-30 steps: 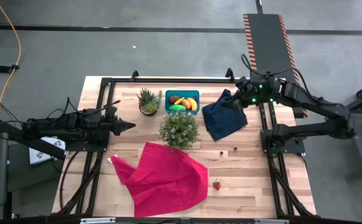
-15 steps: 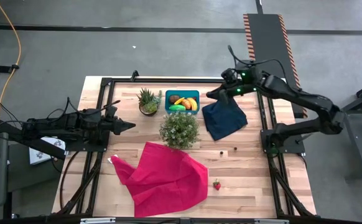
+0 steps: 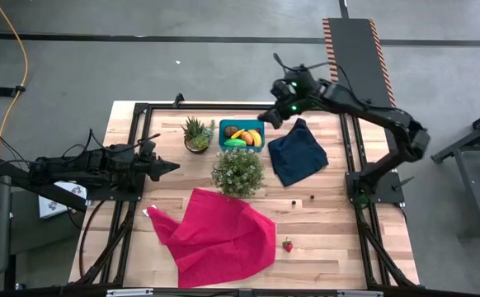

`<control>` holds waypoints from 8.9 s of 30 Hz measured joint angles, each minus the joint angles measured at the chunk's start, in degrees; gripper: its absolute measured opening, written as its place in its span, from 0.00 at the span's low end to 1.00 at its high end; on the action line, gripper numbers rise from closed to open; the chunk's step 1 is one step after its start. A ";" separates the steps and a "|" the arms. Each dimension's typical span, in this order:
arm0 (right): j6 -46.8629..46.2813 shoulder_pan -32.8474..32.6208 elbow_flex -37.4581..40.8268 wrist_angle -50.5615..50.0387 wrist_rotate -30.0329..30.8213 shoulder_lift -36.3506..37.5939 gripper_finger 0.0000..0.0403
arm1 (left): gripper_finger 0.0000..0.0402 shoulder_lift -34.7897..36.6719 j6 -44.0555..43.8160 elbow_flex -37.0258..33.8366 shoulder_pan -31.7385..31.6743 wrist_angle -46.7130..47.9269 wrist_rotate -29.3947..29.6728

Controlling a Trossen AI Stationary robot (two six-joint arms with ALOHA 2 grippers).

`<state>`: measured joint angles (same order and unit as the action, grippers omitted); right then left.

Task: Pick and placing Produce into tupperware
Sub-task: Put the blackberry into the blue bin, then put the red strawberry into the blue bin

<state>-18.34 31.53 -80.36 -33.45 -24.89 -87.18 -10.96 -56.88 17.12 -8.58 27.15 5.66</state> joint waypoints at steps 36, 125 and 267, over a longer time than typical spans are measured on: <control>2.20 -4.20 -26.77 -20.70 17.12 -32.67 0.26 | 0.00 -0.04 8.85 0.00 -0.02 0.07 5.96; 2.14 -9.32 -26.69 -45.36 39.96 -8.23 0.39 | 0.00 -0.04 10.03 -0.02 -0.02 4.75 8.40; -97.16 -67.57 9.25 -7.66 24.31 -20.67 0.51 | 0.00 -0.02 10.17 -0.02 -0.02 13.28 6.79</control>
<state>-115.50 -36.04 -71.11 -41.10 -0.58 -107.85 -10.98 -46.71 17.10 -8.60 40.42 12.45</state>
